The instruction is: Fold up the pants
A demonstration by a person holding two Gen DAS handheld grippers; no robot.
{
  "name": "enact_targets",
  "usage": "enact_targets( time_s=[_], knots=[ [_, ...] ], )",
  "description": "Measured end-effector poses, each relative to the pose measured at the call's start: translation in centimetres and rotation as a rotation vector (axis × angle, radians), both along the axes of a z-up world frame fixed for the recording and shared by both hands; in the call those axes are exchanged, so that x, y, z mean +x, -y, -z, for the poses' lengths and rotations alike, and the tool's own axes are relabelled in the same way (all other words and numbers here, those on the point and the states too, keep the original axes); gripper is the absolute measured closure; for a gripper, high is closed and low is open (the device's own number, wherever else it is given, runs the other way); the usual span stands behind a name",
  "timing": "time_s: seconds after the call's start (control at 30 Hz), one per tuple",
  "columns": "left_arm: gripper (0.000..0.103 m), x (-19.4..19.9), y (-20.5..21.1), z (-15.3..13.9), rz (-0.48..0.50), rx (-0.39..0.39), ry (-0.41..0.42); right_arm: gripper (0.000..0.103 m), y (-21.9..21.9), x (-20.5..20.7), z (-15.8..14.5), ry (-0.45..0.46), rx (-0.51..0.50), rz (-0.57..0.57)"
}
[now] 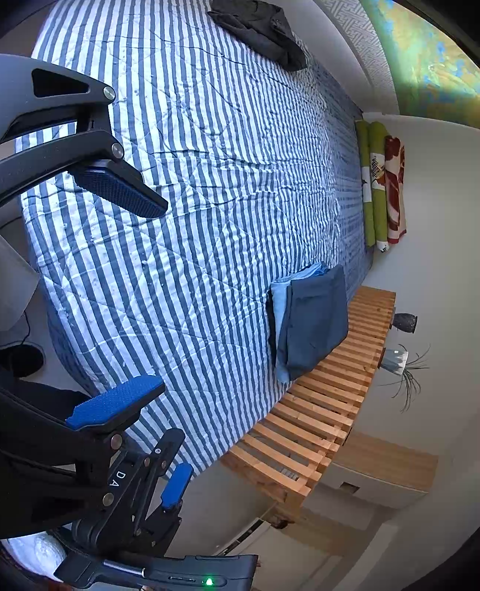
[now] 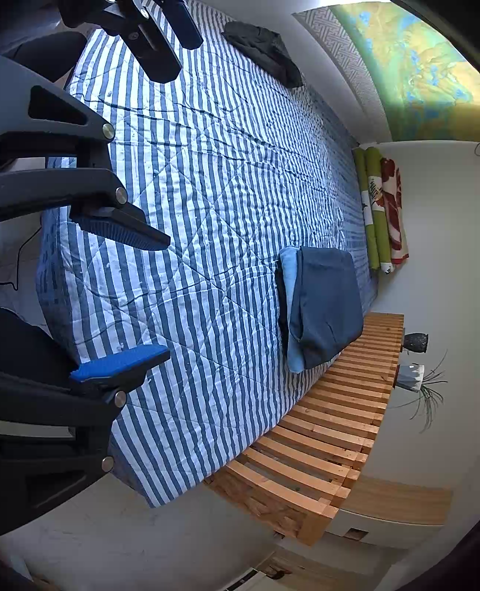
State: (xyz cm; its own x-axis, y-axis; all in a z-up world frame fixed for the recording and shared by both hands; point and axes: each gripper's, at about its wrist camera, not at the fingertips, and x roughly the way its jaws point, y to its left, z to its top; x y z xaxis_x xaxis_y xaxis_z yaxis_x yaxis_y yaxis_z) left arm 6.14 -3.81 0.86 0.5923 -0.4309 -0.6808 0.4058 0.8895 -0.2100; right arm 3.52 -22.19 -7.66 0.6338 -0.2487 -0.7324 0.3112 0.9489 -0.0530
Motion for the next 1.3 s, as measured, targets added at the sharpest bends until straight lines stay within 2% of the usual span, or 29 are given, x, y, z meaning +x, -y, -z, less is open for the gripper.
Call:
enact_targets(
  time_s=[1.3],
  knots=[
    [0.012, 0.5, -1.4, 0.7, -0.024, -0.006, -0.013, 0.054, -0.9, 0.7, 1.1, -0.039, 0.003, -0.028]
  ],
)
